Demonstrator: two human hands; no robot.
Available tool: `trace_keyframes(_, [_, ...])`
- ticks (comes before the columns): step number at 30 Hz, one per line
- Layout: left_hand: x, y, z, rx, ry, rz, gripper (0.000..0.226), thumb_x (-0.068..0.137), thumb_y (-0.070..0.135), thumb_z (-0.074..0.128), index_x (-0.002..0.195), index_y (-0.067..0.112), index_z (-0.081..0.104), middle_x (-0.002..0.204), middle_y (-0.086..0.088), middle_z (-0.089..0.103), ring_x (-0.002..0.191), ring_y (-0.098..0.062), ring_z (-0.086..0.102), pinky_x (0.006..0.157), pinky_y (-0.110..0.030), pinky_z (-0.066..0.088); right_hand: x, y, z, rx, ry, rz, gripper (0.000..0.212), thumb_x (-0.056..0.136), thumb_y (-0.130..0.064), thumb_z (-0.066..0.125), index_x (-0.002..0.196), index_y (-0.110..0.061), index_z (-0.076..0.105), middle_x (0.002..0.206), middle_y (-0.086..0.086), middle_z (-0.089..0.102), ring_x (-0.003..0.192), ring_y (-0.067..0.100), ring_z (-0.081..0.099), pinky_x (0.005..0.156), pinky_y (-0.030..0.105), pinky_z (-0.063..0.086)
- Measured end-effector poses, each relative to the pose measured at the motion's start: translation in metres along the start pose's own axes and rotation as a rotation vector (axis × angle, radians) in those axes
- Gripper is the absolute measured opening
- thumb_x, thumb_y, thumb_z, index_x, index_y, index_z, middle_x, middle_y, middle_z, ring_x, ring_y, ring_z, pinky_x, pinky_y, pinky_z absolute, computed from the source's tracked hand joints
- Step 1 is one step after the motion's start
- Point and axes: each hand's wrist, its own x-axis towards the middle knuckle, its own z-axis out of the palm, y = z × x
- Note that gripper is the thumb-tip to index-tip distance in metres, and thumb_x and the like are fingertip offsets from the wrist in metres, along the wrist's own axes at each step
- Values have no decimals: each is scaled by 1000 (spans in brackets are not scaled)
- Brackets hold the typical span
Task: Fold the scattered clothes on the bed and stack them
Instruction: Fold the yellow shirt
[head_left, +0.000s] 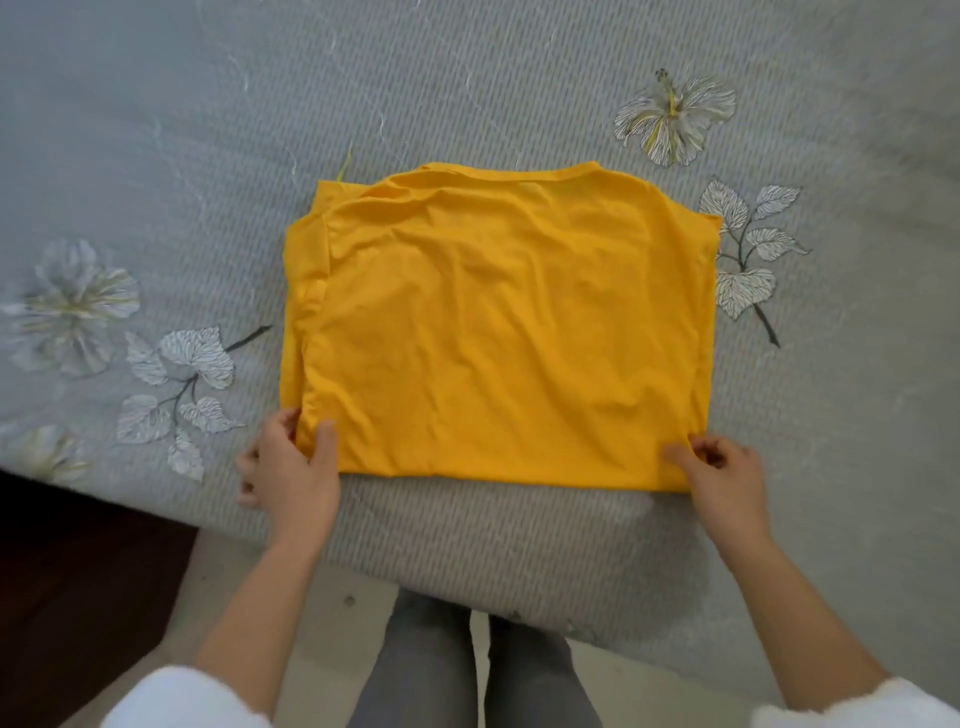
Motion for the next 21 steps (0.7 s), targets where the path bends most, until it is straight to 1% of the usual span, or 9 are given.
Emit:
trace_keyframes(3, [2, -3, -2, 83, -5, -23, 35, 93, 35, 54, 120, 13, 53, 115, -13, 58, 119, -35, 39, 102, -53, 26, 6, -1, -12, -62, -96, -72, 30, 78, -16, 74, 58, -14, 52, 63, 9, 48, 61, 22, 45, 55, 31, 29])
trace_keyframes(5, [6, -8, -7, 208, -41, 46, 36, 93, 38, 53, 120, 13, 54, 111, -13, 60, 116, -36, 43, 101, -51, 24, 9, -4, -20, -68, -167, -89, 33, 83, -9, 69, 58, -13, 46, 58, 5, 42, 55, 18, 40, 53, 31, 26])
trace_keyframes(7, [11, -19, -14, 346, -101, 185, 37, 94, 38, 54, 120, 13, 55, 106, -14, 63, 114, -36, 46, 100, -49, 23, 12, -2, -29, -56, -229, -104, 32, 86, -7, 64, 62, -13, 42, 58, 3, 39, 56, 17, 38, 55, 31, 26])
trace_keyframes(10, [19, -41, -29, 329, -138, 252, 39, 94, 37, 53, 119, 8, 58, 104, -18, 64, 114, -38, 45, 98, -53, 30, 15, 7, -45, 6, -352, -126, 32, 87, -3, 63, 64, -12, 43, 56, 2, 40, 58, 17, 40, 56, 30, 31])
trace_keyframes(12, [18, -51, -37, 344, -85, 232, 38, 92, 36, 52, 117, 9, 61, 102, -17, 64, 114, -38, 43, 98, -55, 30, 14, 14, -52, 10, -404, -143, 31, 84, -1, 68, 65, -11, 45, 56, 3, 44, 57, 17, 42, 56, 30, 33])
trace_keyframes(14, [12, -56, -38, 343, -52, 154, 27, 94, 26, 57, 115, 11, 60, 104, -15, 63, 117, -35, 41, 99, -54, 25, 11, 20, -53, -42, -422, -158, 30, 79, -2, 74, 64, -10, 49, 57, 3, 46, 56, 16, 44, 55, 29, 35])
trace_keyframes(16, [1, -52, -32, 309, -2, 56, 25, 91, 18, 60, 115, 13, 58, 111, -15, 61, 120, -34, 39, 99, -52, 23, 6, 26, -50, -157, -476, -158, 30, 75, -6, 79, 62, -11, 52, 54, 0, 48, 53, 13, 44, 52, 27, 33])
trace_keyframes(19, [-20, -25, -15, 262, 133, 30, 48, 78, 5, 60, 124, 11, 50, 129, -21, 46, 125, -39, 33, 99, -56, 25, 6, 26, -48, -256, -489, -146, 24, 76, -14, 80, 66, -9, 58, 57, 1, 53, 54, 13, 48, 54, 27, 36])
trace_keyframes(21, [-40, -4, 7, 231, 120, 197, 54, 75, 6, 60, 128, 8, 47, 134, -21, 40, 125, -40, 33, 100, -55, 26, 12, 16, -51, -140, -390, -124, 19, 81, -15, 75, 74, -4, 61, 66, 10, 60, 60, 18, 54, 59, 31, 42])
